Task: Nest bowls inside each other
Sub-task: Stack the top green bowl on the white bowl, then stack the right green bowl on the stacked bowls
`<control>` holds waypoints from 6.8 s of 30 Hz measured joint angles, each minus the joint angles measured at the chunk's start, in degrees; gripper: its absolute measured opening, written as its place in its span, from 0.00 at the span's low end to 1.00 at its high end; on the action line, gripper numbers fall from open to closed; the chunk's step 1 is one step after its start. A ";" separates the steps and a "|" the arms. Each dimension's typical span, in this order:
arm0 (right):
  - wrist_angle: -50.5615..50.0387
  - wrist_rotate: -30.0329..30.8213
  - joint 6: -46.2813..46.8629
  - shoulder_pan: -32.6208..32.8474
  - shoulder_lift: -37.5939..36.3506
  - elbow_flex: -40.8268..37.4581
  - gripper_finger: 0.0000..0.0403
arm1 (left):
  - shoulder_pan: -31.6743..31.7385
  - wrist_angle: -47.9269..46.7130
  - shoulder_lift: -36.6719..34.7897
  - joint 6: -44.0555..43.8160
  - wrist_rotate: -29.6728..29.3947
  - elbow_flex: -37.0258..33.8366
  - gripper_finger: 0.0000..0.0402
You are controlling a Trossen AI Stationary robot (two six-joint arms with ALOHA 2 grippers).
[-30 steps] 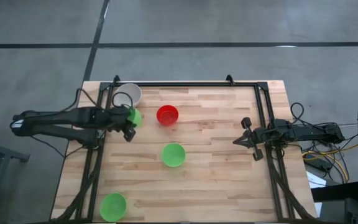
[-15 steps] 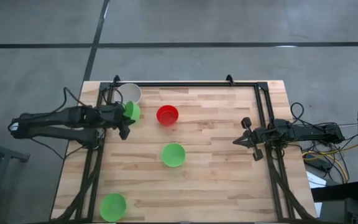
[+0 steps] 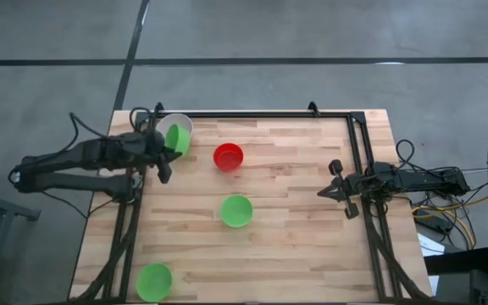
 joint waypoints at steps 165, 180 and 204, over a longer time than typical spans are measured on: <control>0.00 -0.01 0.00 0.01 -0.01 -0.02 0.02 | 34.74 8.20 46.05 -8.40 2.12 2.38 0.04; 0.00 0.01 0.00 -0.01 -0.01 -0.02 0.02 | 34.78 8.55 46.05 -8.91 2.19 2.38 0.21; 0.00 -0.01 0.00 0.00 0.01 -0.01 0.02 | 35.02 5.38 45.84 -6.81 0.63 6.90 0.27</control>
